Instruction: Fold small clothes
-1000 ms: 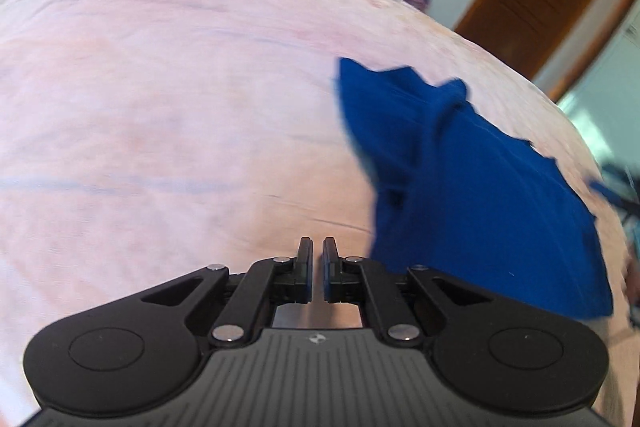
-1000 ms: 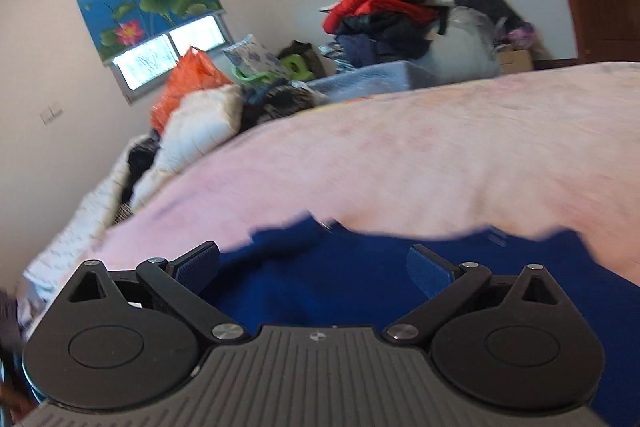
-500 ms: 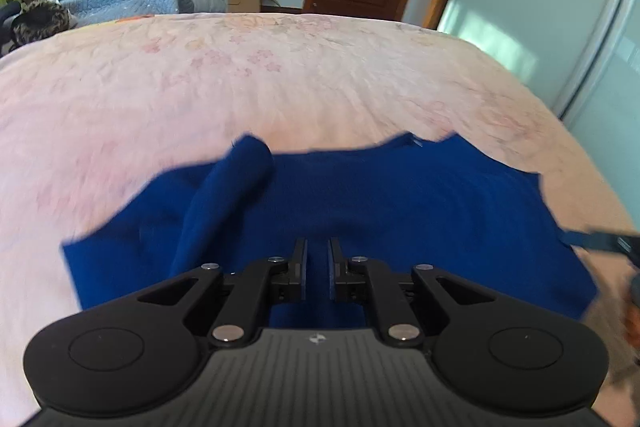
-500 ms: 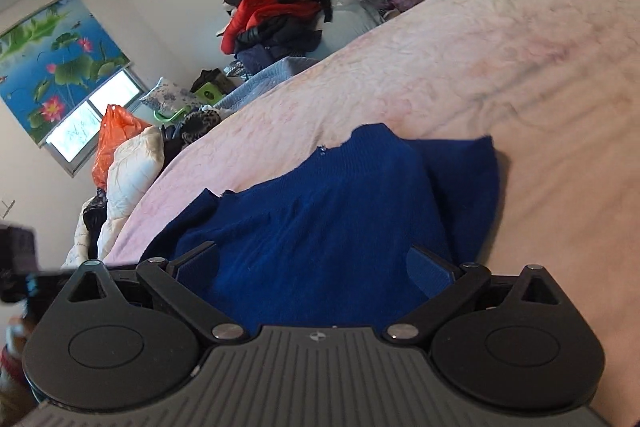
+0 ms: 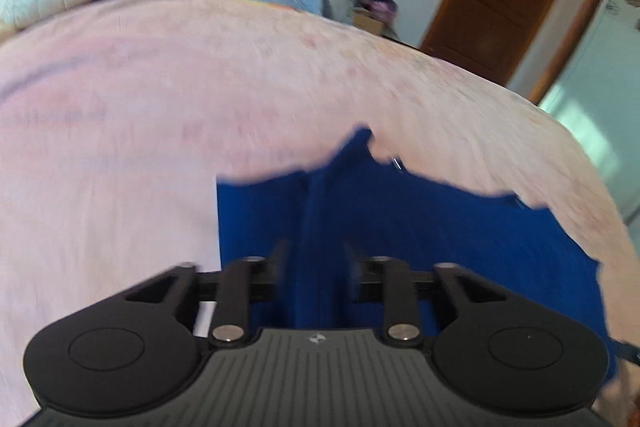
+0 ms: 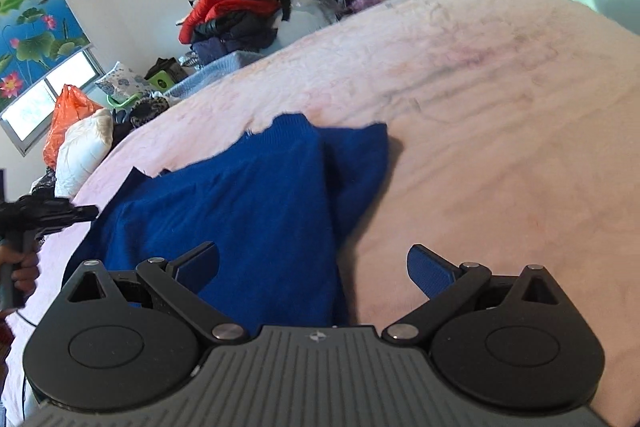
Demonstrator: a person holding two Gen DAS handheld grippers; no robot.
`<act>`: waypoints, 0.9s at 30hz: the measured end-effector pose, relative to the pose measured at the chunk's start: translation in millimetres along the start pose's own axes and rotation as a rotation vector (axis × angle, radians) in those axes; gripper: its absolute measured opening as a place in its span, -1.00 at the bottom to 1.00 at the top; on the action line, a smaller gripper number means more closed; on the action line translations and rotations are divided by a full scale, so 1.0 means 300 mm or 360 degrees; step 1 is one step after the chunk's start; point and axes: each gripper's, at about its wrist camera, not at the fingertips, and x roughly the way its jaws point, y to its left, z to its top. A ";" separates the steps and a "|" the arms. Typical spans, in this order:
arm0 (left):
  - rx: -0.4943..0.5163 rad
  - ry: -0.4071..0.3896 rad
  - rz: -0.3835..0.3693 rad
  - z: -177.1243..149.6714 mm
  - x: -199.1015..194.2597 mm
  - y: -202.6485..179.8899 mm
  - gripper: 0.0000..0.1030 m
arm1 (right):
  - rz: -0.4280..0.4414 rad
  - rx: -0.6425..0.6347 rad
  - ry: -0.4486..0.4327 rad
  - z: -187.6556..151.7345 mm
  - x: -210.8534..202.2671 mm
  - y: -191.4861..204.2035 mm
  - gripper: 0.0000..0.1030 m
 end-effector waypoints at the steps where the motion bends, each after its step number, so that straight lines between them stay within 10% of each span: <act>1: -0.0018 -0.0004 -0.0031 -0.040 -0.028 0.014 0.32 | 0.0033 0.0011 0.0021 -0.009 0.001 -0.004 0.96; 11: 0.0036 0.0067 -0.0123 -0.278 -0.100 0.034 0.36 | 0.0088 -0.0121 0.0098 -0.048 -0.018 0.013 0.28; 12: 0.0074 0.0059 -0.0090 -0.282 -0.099 0.023 0.26 | 0.0078 -0.0163 0.0110 -0.051 -0.018 0.027 0.27; 13: 0.0104 0.0059 -0.0067 -0.288 -0.106 0.012 -0.26 | 0.0076 -0.0193 0.0126 -0.054 -0.016 0.039 0.13; 16: 0.0076 0.0081 -0.0065 -0.286 -0.108 0.021 -0.80 | -0.0022 -0.0265 0.0121 -0.069 -0.013 0.058 -0.78; 25: 0.0182 0.0121 0.0030 -0.332 -0.177 0.063 -0.92 | -0.0172 -0.0437 0.0164 -0.087 -0.057 0.093 -0.82; 27: 0.0127 0.0104 -0.0013 -0.319 -0.197 0.082 -0.90 | -0.0296 -0.0483 0.0095 -0.077 -0.076 0.125 -0.19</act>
